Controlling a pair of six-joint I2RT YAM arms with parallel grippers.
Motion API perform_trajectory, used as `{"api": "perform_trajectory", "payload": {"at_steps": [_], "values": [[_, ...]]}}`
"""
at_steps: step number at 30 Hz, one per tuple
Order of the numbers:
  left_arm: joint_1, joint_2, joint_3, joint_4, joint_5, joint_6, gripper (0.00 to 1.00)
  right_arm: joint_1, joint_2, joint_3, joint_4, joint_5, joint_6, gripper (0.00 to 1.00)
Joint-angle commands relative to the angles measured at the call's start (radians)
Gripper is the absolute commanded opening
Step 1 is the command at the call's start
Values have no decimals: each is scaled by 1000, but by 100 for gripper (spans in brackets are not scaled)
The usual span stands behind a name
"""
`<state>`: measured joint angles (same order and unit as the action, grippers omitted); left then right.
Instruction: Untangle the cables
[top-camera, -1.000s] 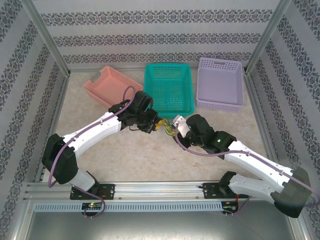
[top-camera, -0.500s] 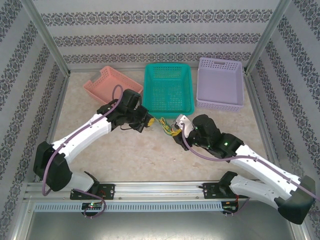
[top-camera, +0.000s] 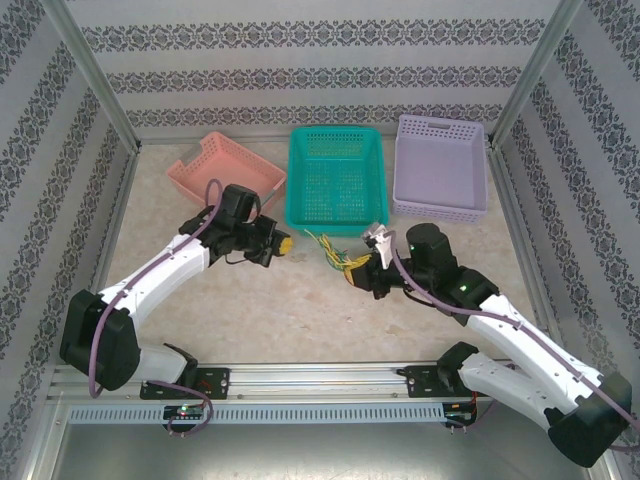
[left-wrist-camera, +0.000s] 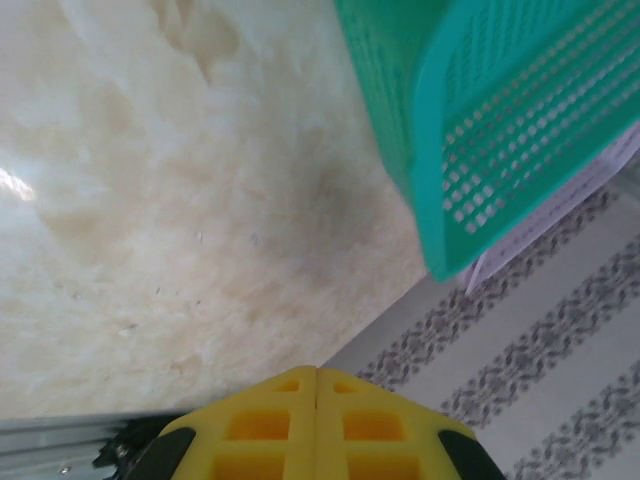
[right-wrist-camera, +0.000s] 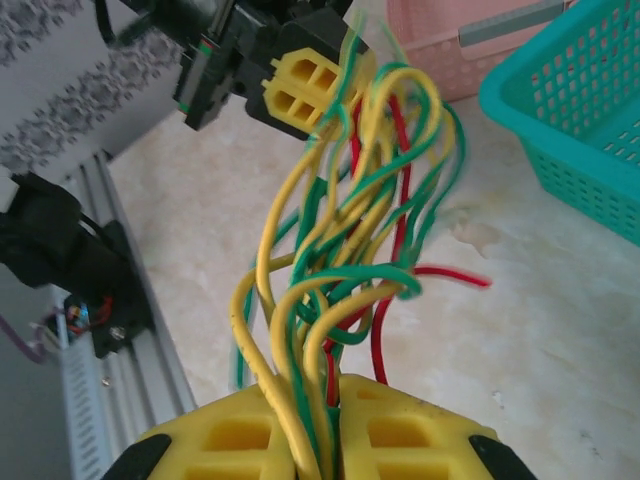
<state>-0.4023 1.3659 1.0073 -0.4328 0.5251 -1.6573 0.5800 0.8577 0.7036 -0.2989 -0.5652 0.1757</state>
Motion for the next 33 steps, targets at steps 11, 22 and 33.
{"api": "perform_trajectory", "payload": {"at_steps": [11,22,33], "values": [[116,-58,98,-184,-101,114,0,-139,197,73,-12,-356,318,0],[-227,-24,216,-145,-211,-78,65,-108,416,248,-209,-314,241,0],[-282,102,258,-177,-150,-14,43,-3,457,325,-212,-230,182,0]]}}
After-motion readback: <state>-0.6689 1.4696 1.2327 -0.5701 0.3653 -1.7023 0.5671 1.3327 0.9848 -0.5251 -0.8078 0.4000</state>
